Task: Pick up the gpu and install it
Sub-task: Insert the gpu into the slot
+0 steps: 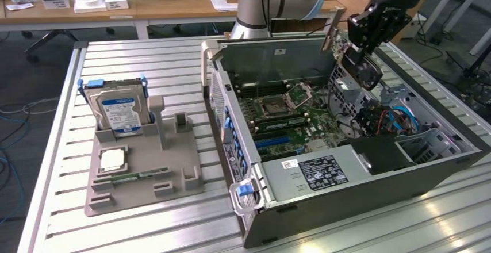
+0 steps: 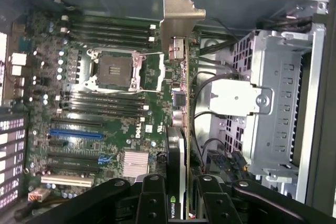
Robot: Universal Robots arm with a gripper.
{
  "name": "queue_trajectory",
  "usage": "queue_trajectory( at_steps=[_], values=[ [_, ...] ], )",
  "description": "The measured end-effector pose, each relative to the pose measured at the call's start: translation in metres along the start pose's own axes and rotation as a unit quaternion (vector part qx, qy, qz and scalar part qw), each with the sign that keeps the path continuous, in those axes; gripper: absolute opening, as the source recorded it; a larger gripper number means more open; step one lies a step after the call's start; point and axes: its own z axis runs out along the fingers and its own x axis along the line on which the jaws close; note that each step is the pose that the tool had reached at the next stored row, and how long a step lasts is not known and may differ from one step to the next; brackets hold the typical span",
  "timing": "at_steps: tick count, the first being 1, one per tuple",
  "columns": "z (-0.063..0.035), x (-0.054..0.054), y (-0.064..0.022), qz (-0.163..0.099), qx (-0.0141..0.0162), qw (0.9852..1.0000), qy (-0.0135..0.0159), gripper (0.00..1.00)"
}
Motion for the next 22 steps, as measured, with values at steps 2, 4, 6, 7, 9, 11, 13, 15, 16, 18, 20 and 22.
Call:
queue_trajectory(
  at_steps=[2,4,6,7,9,11,13,15,16,18,20,22],
  values=[
    [0.0001,0.0000,0.0000,-0.015,-0.0001,0.9999,0.0009,0.27],
    [0.0002,0.0000,0.0000,-0.028,-0.0002,0.9996,0.0017,0.27],
    [0.0003,0.0000,0.0000,-0.042,-0.0003,0.9991,0.0025,0.27],
    [0.0003,0.0000,0.0000,-0.049,-0.0004,0.9988,0.0029,0.27],
    [0.0004,0.0000,0.0000,-0.063,-0.0005,0.9980,0.0037,0.27],
    [0.0005,0.0000,0.0000,-0.077,-0.0006,0.9970,0.0045,0.27],
    [0.0006,0.0000,0.0000,-0.090,-0.0007,0.9959,0.0053,0.27],
    [0.0006,0.0000,0.0000,-0.104,-0.0008,0.9946,0.0060,0.27],
    [0.0007,0.0000,0.0000,-0.110,-0.0008,0.9939,0.0064,0.27],
    [0.0008,0.0000,0.0000,-0.123,-0.0010,0.9924,0.0072,0.27],
    [0.0009,0.0000,0.0000,-0.136,-0.0010,0.9907,0.0079,0.27],
    [0.0010,0.0000,-0.0001,-0.148,-0.0011,0.9889,0.0086,0.27]
  ],
)
